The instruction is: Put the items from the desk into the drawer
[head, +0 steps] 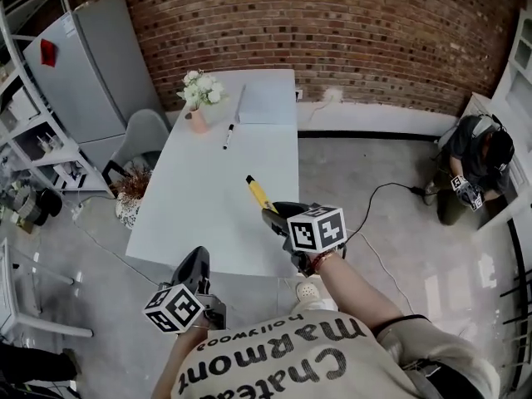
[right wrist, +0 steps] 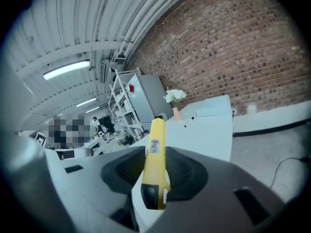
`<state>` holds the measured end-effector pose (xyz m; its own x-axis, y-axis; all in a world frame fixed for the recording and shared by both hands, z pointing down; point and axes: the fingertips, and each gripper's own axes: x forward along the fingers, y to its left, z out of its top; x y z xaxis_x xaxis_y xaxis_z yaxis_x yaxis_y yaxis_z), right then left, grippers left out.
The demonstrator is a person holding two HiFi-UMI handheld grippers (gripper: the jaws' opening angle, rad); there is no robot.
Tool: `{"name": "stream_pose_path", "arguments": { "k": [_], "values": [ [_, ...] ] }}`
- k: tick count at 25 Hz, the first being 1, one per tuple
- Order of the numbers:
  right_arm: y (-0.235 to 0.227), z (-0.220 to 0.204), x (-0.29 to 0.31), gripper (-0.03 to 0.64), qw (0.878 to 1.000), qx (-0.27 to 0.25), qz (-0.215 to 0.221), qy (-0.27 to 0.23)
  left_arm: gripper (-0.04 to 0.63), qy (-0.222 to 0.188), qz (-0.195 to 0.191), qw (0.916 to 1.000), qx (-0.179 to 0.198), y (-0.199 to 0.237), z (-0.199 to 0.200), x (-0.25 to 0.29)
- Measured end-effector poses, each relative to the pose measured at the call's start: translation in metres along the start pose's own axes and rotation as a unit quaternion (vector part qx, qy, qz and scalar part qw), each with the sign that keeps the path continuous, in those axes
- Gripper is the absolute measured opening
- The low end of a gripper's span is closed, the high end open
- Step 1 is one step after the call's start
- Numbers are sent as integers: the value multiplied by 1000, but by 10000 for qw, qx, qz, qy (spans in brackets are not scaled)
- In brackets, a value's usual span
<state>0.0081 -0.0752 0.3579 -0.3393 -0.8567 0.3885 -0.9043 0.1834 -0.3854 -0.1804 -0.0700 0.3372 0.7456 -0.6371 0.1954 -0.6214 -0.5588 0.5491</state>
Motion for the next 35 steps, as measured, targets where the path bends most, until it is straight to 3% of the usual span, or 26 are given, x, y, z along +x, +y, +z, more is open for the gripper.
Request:
{"name": "stream_pose_path", "arguments": {
  "k": [7, 12, 17, 24, 35],
  "values": [
    [-5, -10, -34, 132, 9977, 109, -488, -452, 0, 123, -229, 9996, -68, -8, -20, 2],
    [-44, -34, -65, 132, 9946, 547, -776, -414, 0, 512, -232, 9982, -215, -20, -58, 22],
    [-100, -36, -77, 132, 9916, 701, -1021, -366, 0, 655, -211, 9975, -130, -35, -67, 60],
    [-190, -59, -79, 132, 9857, 1056, -1315, 49, 0, 800, 64, 9966, -181, -45, -88, 113],
    [-287, -127, -35, 133, 9765, 1317, -1147, 1265, 0, 1043, 672, 9919, -267, -45, -117, 181]
  ]
}}
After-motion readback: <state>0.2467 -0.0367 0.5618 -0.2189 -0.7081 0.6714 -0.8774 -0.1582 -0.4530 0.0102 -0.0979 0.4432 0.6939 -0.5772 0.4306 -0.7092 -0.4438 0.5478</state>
